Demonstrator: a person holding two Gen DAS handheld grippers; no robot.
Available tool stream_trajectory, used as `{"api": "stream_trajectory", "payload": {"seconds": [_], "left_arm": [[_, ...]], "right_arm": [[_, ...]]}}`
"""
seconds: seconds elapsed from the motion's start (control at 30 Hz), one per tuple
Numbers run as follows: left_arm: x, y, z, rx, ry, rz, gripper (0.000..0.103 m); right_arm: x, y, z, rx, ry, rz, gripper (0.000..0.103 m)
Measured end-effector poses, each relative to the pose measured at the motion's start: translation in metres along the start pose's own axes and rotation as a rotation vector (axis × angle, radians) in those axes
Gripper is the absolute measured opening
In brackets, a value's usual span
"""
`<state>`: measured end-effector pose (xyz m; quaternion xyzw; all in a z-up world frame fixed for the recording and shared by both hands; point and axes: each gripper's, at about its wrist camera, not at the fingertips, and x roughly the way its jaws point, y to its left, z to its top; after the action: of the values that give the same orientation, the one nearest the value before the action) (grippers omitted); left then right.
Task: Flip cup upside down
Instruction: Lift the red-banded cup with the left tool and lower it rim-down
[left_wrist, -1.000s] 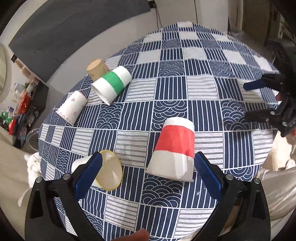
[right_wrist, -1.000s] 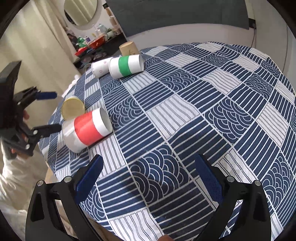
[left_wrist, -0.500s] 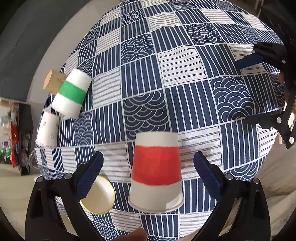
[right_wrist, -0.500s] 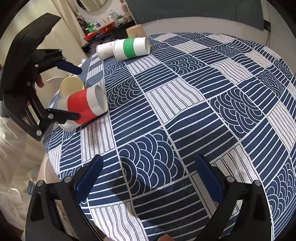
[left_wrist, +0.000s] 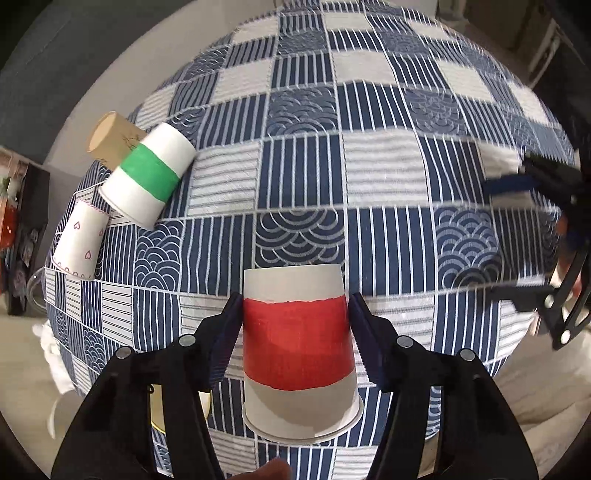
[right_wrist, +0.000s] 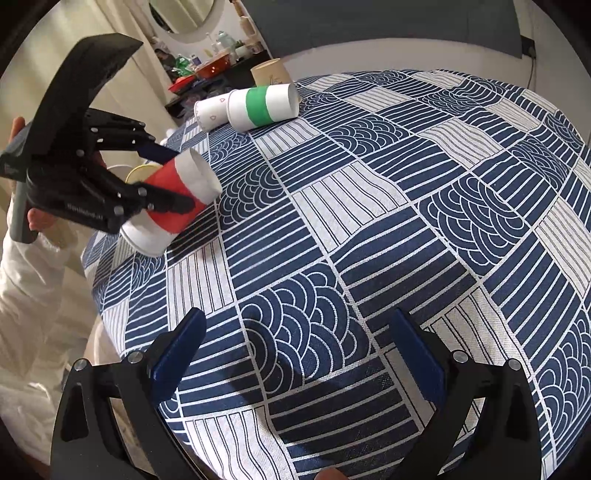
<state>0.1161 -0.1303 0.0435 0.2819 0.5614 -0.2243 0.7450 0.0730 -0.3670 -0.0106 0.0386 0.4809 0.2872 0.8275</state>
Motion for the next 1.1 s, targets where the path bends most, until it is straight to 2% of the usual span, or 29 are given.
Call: {"api": "stream_trajectory", "payload": {"seconds": [0.1,0.23,0.3,0.4,0.53,0.63,0.7,0.77,0.8,0.97,1.07,1.1], "left_arm": [[-0.006,0.008,0.001,-0.059,-0.071,0.013,0.059],[-0.014,0.015,0.004,-0.136,-0.203,0.023,0.059],[-0.013,0.021,0.004,-0.196,-0.269,0.005,0.059],[-0.008,0.031,0.004,-0.307,-0.330,-0.063,0.059],[-0.008,0.037,0.000,-0.417,-0.445,-0.052,0.059],[-0.008,0.040,-0.007,-0.481,-0.549,0.029,0.059],[-0.008,0.037,-0.014,-0.517,-0.618,0.128,0.059],[-0.007,0.034,-0.018,-0.550,-0.651,0.246,0.059],[-0.005,0.033,-0.020,-0.566,-0.655,0.272,0.059],[0.006,0.031,-0.029,-0.600,-0.650,0.352,0.059],[0.003,0.021,-0.037,-0.554,-0.643,0.358,0.061],[0.002,0.020,-0.041,-0.542,-0.636,0.335,0.067]], "right_arm": [[0.000,0.004,0.000,-0.011,-0.004,-0.017,0.095],[-0.001,0.015,0.002,-0.037,-0.036,-0.030,0.095],[0.001,0.025,0.006,-0.071,-0.073,-0.064,0.095],[0.006,0.040,0.011,-0.145,-0.114,-0.111,0.095],[0.015,0.053,0.015,-0.198,-0.109,-0.111,0.095],[0.024,0.057,0.016,-0.218,-0.112,-0.131,0.095],[0.029,0.056,0.017,-0.214,-0.111,-0.155,0.095],[0.034,0.053,0.017,-0.204,-0.106,-0.173,0.095],[0.036,0.051,0.017,-0.201,-0.105,-0.185,0.095],[0.037,0.045,0.013,-0.142,-0.090,-0.156,0.095],[0.032,0.046,0.009,-0.132,-0.098,-0.133,0.095],[0.031,0.046,0.007,-0.130,-0.097,-0.128,0.095]]}}
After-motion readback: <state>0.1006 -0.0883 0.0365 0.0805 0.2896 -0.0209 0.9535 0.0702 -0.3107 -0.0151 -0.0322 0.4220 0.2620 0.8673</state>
